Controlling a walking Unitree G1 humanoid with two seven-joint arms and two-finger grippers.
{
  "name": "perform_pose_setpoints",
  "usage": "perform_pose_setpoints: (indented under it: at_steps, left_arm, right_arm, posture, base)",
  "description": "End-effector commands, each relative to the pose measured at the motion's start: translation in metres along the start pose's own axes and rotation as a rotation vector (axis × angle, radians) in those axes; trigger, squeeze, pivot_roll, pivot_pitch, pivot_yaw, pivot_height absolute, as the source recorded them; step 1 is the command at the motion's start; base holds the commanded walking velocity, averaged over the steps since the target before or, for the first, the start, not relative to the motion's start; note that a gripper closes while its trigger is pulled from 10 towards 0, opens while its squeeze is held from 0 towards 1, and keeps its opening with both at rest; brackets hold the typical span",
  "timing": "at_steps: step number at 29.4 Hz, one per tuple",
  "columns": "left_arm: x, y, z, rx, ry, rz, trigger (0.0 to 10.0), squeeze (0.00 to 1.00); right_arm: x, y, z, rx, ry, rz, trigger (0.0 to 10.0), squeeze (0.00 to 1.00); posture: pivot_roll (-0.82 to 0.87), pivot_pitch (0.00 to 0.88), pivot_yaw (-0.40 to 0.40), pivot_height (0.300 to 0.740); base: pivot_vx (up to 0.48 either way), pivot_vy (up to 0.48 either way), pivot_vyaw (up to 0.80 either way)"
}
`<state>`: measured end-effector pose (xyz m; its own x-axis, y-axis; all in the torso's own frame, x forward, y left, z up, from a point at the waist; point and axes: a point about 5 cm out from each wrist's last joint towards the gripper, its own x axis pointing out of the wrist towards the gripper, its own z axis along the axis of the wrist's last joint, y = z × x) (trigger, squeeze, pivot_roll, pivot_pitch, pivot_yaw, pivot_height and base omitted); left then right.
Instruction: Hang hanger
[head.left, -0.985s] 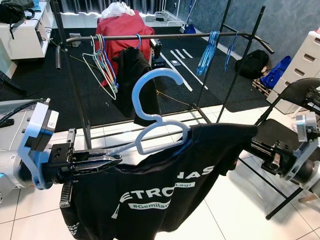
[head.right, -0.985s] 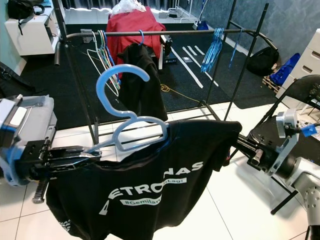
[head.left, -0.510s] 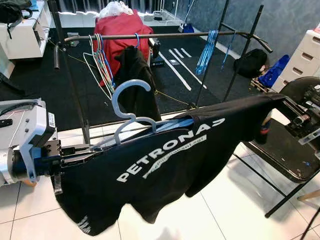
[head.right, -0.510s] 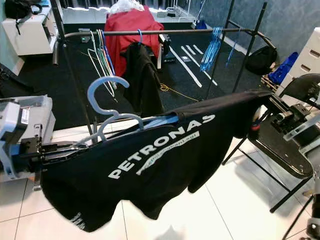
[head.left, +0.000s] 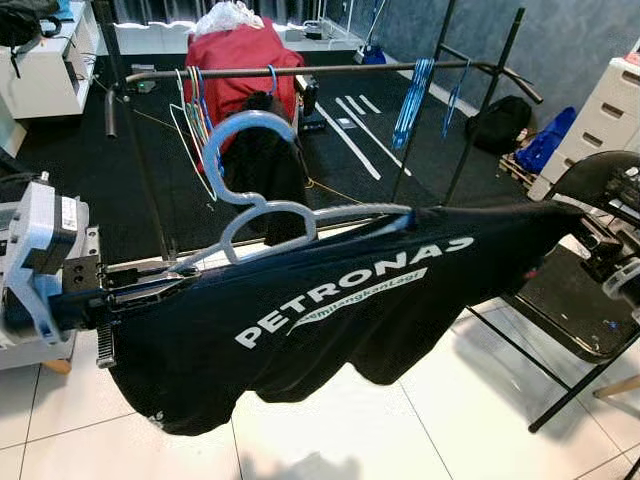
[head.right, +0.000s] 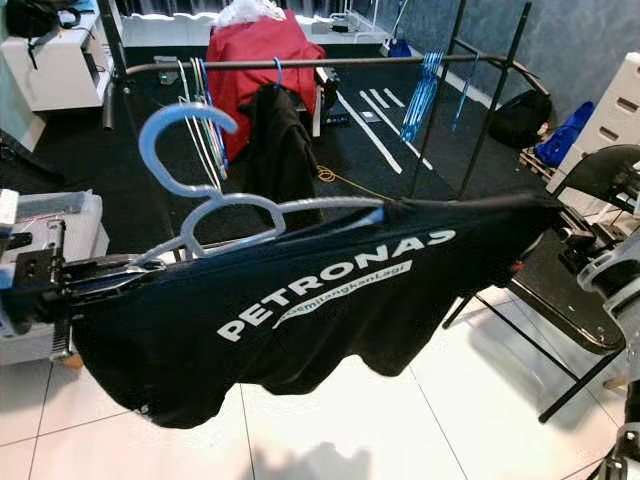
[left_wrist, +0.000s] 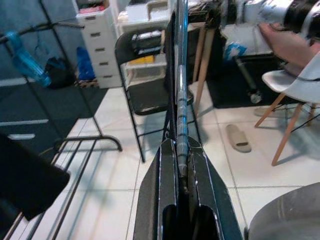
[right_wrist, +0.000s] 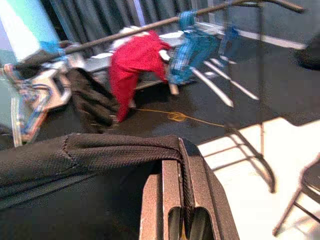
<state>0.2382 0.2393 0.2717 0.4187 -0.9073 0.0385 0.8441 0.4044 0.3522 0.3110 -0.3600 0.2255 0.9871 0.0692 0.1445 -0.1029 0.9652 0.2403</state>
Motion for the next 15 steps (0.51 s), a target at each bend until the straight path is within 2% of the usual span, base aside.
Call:
perform_pose_setpoints:
  at_steps: [1,4,5,6,7,8,9,10,15]
  left_arm:
    - [-0.020,0.008,0.005,0.011,0.000,0.089,10.0,0.00]
    - [-0.012,0.004,0.006,0.007,-0.043,0.062,10.0,0.00]
    - [-0.012,0.004,0.006,0.007,-0.043,0.062,10.0,0.00]
    - [-0.007,0.003,0.005,0.002,-0.066,0.053,10.0,0.00]
    - [-0.007,0.003,0.005,0.002,-0.066,0.053,10.0,0.00]
    - [-0.002,0.003,0.004,0.000,-0.084,0.049,10.0,0.00]
    - [-0.002,0.003,0.004,0.000,-0.084,0.049,10.0,0.00]
    - [0.002,0.002,0.004,-0.002,-0.090,0.041,10.0,0.00]
    - [0.013,-0.004,-0.004,-0.013,-0.032,-0.014,10.0,0.00]
  right_arm:
    - [-0.019,-0.033,0.008,-0.017,-0.034,-0.257,0.0,0.00]
    - [-0.016,-0.030,-0.010,-0.031,0.038,-0.258,0.0,0.00]
    - [-0.016,-0.030,-0.010,-0.031,0.038,-0.258,0.0,0.00]
    - [-0.013,-0.025,-0.021,-0.029,0.075,-0.236,0.0,0.00]
    - [-0.013,-0.025,-0.021,-0.029,0.075,-0.236,0.0,0.00]
    - [-0.009,-0.016,-0.031,-0.031,0.108,-0.197,0.0,0.00]
    - [-0.009,-0.016,-0.031,-0.031,0.108,-0.197,0.0,0.00]
    - [-0.006,-0.009,-0.039,-0.042,0.131,-0.166,0.0,0.00]
    - [-0.002,0.002,-0.048,-0.050,0.149,-0.130,0.0,0.00]
  posture:
    - [0.01,0.060,-0.088,0.740]
    - [0.00,0.059,-0.086,0.740]
    - [0.00,0.059,-0.086,0.740]
    - [0.00,0.062,-0.085,0.740]
    - [0.00,0.062,-0.085,0.740]
    - [0.00,0.063,-0.083,0.740]
    - [0.00,0.063,-0.083,0.740]
    - [0.00,0.065,-0.082,0.740]
    - [0.00,0.068,-0.080,0.740]
  base:
    - [0.000,0.000,0.00]
    - [0.000,0.000,0.00]
    - [0.000,0.000,0.00]
    - [0.000,0.000,0.00]
    - [0.000,0.000,0.00]
    - [0.000,0.000,0.00]
    - [0.000,0.000,0.00]
    - [0.000,0.000,0.00]
    - [0.000,0.000,0.00]
